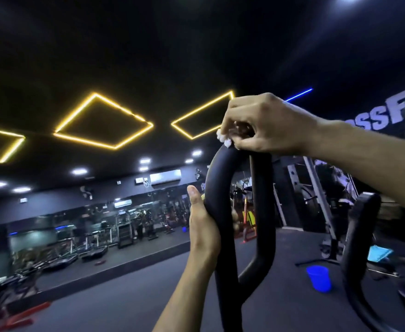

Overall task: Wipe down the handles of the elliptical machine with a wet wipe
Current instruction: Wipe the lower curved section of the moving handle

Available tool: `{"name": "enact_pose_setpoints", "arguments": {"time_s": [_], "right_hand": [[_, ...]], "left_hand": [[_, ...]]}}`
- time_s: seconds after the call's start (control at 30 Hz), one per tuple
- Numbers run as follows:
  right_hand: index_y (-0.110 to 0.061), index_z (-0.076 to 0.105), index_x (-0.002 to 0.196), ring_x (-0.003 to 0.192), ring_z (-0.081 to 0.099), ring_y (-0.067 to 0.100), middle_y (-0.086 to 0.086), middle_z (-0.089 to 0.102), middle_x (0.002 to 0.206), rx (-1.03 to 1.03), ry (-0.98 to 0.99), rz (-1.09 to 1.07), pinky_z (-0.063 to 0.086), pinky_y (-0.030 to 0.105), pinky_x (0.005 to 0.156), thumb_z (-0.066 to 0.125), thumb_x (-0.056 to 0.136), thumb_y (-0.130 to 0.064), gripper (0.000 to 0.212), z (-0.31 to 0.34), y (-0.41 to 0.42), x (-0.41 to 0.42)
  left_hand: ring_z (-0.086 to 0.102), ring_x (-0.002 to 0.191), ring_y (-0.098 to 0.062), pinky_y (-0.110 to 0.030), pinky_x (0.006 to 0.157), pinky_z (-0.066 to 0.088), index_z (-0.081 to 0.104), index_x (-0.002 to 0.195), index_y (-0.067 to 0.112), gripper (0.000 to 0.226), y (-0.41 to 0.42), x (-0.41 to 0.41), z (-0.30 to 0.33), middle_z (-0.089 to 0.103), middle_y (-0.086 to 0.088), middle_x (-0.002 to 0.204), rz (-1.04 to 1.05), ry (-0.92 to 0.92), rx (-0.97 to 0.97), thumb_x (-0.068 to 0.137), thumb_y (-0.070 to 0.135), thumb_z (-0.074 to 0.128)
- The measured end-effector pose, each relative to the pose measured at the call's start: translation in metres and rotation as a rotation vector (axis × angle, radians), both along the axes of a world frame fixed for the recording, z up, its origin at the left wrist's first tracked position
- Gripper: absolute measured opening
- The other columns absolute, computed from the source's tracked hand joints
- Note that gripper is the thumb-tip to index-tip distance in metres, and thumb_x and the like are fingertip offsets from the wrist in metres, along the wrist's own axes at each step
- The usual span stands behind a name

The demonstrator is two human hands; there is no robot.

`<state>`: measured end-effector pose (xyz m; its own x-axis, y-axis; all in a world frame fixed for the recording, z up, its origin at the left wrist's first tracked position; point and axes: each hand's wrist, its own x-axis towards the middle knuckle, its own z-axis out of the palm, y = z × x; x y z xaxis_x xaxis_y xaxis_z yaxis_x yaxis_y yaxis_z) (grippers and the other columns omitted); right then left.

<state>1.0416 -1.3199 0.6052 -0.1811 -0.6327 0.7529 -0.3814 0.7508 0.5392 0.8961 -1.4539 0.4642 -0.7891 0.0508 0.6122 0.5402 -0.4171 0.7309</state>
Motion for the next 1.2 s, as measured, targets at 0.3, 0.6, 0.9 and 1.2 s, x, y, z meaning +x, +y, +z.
{"name": "enact_pose_setpoints", "arguments": {"time_s": [0.3,0.6,0.9,1.2], "right_hand": [[-0.009,0.067,0.097,0.080,0.053,0.019,0.006,0.058,0.095,0.354,0.134,-0.121,0.052,0.035,0.066,0.069,0.089,-0.006,0.009,-0.067,-0.030,-0.029],[-0.013,0.072,0.097,0.085,0.059,0.021,-0.001,0.055,0.093,-0.106,0.225,-0.128,0.054,0.047,0.074,0.061,0.094,-0.020,0.014,-0.012,0.005,-0.014],[0.001,0.070,0.117,0.098,0.064,0.027,0.012,0.065,0.109,-0.083,0.337,0.006,0.057,0.041,0.090,0.064,0.096,-0.002,0.021,-0.070,-0.010,-0.038],[-0.001,0.064,0.129,0.099,0.064,0.023,0.008,0.065,0.105,-0.662,0.369,0.320,0.049,0.021,0.095,0.067,0.085,0.008,0.045,-0.116,-0.032,-0.056]], "left_hand": [[0.061,0.055,-0.020,-0.029,0.050,0.049,0.068,0.095,0.005,0.077,0.003,0.023,0.006,0.067,-0.010,0.065,-0.167,0.104,0.028,0.094,0.071,0.027],[0.046,0.049,-0.024,-0.029,0.049,0.037,0.064,0.084,0.002,0.090,0.000,0.019,0.004,0.053,-0.019,0.059,-0.211,0.127,-0.034,0.080,0.082,0.024],[0.051,0.051,-0.026,-0.030,0.050,0.041,0.069,0.077,0.007,0.086,0.003,0.013,0.003,0.058,-0.019,0.062,-0.178,0.137,-0.006,0.086,0.080,0.024],[0.054,0.051,-0.027,-0.028,0.047,0.045,0.072,0.087,0.004,0.089,0.000,0.016,0.003,0.059,-0.022,0.067,-0.174,0.108,-0.053,0.101,0.076,0.022]]}}
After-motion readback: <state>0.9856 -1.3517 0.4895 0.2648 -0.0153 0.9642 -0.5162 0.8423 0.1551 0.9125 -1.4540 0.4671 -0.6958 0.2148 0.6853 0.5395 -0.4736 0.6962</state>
